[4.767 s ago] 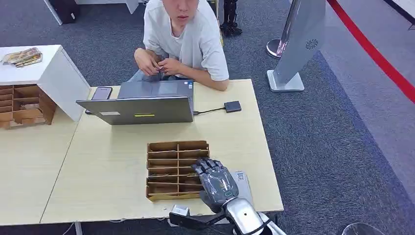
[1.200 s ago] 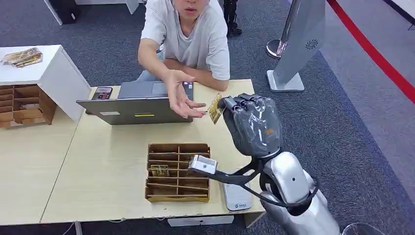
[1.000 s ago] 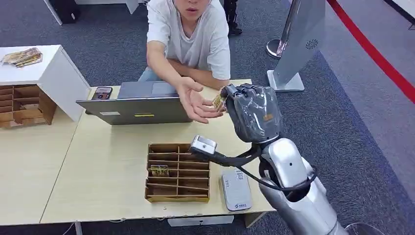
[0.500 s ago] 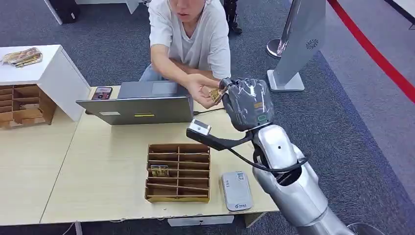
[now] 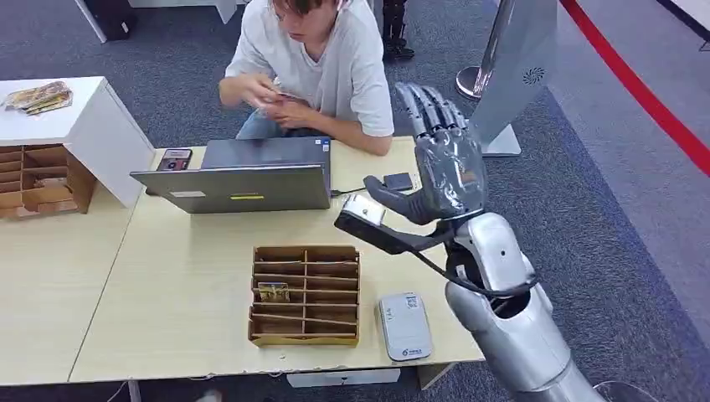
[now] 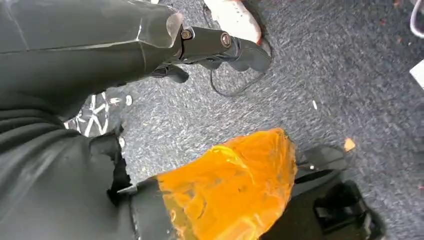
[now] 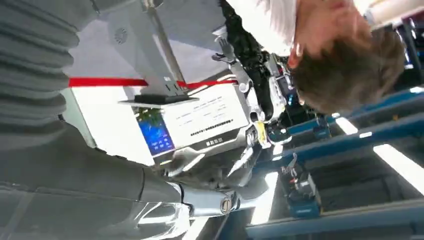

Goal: Pass the card to the sensor for recognition and then transmit it.

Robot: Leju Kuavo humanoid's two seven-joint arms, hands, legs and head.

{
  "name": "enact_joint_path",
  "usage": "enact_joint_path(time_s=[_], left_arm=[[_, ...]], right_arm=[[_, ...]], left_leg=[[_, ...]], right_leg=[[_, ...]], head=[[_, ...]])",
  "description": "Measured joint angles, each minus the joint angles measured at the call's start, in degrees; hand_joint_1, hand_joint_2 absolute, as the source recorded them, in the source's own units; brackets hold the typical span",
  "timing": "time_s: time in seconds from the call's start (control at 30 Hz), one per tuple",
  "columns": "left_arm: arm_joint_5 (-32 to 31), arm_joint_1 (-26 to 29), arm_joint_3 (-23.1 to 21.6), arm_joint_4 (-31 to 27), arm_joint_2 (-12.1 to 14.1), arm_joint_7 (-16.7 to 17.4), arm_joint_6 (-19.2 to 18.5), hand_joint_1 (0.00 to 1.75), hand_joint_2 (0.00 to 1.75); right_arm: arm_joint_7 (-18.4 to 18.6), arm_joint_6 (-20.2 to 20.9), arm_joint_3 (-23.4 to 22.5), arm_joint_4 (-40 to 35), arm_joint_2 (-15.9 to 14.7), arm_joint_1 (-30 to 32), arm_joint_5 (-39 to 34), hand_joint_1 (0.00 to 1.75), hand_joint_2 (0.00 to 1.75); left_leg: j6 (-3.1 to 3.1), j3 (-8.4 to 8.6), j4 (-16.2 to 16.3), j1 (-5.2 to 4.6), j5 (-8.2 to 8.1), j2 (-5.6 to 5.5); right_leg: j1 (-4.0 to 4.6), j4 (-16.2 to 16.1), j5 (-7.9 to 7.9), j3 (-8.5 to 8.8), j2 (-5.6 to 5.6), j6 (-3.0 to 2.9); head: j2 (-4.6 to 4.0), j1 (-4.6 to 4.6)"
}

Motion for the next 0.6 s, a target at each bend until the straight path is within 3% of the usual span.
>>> enact_joint_path(time_s=[0.2, 0.6], left_arm=[[2.6, -0.2, 0.0, 0.0, 0.0, -2.0, 2.0, 0.0, 0.0], [5.5, -0.5, 0.0, 0.4, 0.0, -4.3, 4.2, 0.0, 0.0]], right_arm=[[-3.3, -2.7, -3.9, -3.3, -1.1, 3.2, -8.1, 0.0, 0.0], [-5.9, -4.9, -7.9, -5.9, -3.2, 6.6, -13.6, 0.0, 0.0]], left_leg=[[0.0, -0.01, 0.0, 0.0, -0.01, 0.0], [0.0, 0.0, 0.0, 0.0, 0.0, -0.01]], right_leg=[[0.0, 0.0, 0.0, -0.01, -0.01, 0.0], [0.0, 0.0, 0.0, -0.01, -0.01, 0.0]], head=[[0.0, 0.0], [0.0, 0.0]])
